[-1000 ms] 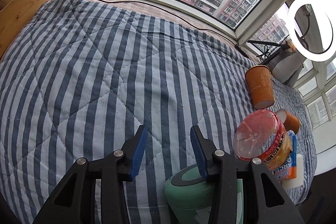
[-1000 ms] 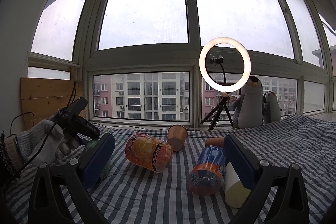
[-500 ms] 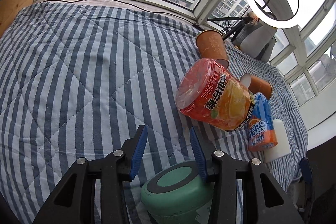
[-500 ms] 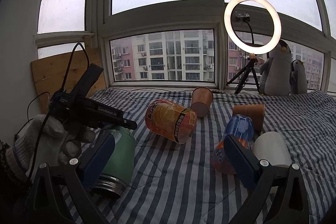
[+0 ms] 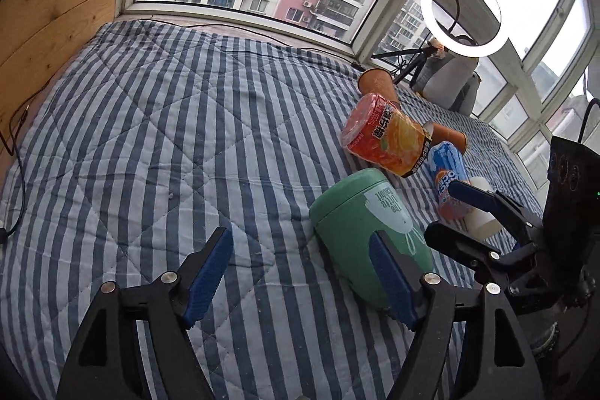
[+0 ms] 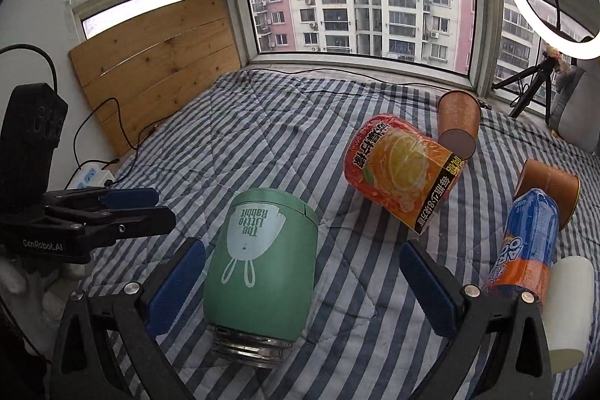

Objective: Flip cup upside down
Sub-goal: 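Close the right tool around the green cup body while the left tool steadies it, then rotate the held cup with the right tool, lid up, onto the blanket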

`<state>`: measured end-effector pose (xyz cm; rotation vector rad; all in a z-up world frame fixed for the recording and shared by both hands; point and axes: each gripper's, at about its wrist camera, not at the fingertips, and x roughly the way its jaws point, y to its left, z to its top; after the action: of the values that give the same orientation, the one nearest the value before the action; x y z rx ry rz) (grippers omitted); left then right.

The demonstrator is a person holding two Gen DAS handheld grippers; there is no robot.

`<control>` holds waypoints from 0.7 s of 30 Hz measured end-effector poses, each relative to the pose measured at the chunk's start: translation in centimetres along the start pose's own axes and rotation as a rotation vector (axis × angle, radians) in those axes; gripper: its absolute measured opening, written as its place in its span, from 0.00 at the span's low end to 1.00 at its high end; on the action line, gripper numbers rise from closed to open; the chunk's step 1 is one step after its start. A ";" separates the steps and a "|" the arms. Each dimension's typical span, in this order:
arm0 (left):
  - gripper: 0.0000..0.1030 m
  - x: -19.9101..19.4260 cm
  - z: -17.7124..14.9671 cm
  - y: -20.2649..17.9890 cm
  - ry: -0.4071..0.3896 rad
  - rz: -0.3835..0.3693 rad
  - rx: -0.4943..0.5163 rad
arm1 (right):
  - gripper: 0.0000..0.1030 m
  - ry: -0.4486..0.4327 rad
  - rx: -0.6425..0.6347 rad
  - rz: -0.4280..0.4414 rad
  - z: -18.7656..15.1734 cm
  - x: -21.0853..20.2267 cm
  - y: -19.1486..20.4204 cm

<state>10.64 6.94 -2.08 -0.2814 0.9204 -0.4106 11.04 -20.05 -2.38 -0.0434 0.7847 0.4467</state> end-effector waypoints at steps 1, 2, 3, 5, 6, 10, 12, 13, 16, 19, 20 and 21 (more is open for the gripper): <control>0.76 0.0 -0.4 0.1 0.011 -0.025 -0.008 | 0.99 0.020 0.014 0.018 0.2 0.5 -0.1; 0.76 0.3 -0.8 0.1 0.021 -0.054 -0.014 | 0.99 0.042 0.025 0.045 0.4 0.9 -0.2; 0.76 0.6 -1.2 0.0 0.032 -0.081 -0.017 | 0.99 0.061 0.037 0.057 0.6 1.3 -0.2; 0.75 1.4 -1.7 -0.7 0.053 -0.111 -0.011 | 0.99 0.077 0.059 0.057 0.9 1.7 -0.4; 0.75 1.7 -1.9 -0.9 0.058 -0.121 -0.008 | 0.99 0.096 0.065 0.073 1.1 2.1 -0.5; 0.74 3.1 -2.0 -1.8 0.081 -0.159 -0.007 | 0.96 0.167 0.100 0.097 1.9 4.0 -1.0; 0.72 3.5 -1.9 -1.9 0.082 -0.173 -0.015 | 0.91 0.200 0.123 0.118 2.1 5.0 -1.2; 0.71 3.8 -1.8 -2.0 0.087 -0.179 -0.016 | 0.87 0.219 0.131 0.132 2.1 5.4 -1.2; 0.70 4.6 -1.4 -2.2 0.101 -0.207 -0.021 | 0.80 0.265 0.120 0.147 2.0 6.7 -0.8; 0.68 5.0 -0.8 -2.4 0.102 -0.217 -0.016 | 0.75 0.298 0.131 0.166 1.8 7.8 -0.6; 0.68 5.2 -0.6 -2.5 0.105 -0.226 -0.016 | 0.75 0.303 0.136 0.172 1.7 8.0 -0.6; 0.68 5.5 -0.4 -2.5 0.110 -0.236 -0.018 | 0.75 0.301 0.136 0.174 1.7 8.0 -0.6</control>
<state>12.72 2.23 -5.16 -0.3886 1.0026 -0.6408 17.40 -17.23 -6.80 0.0865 1.1190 0.5581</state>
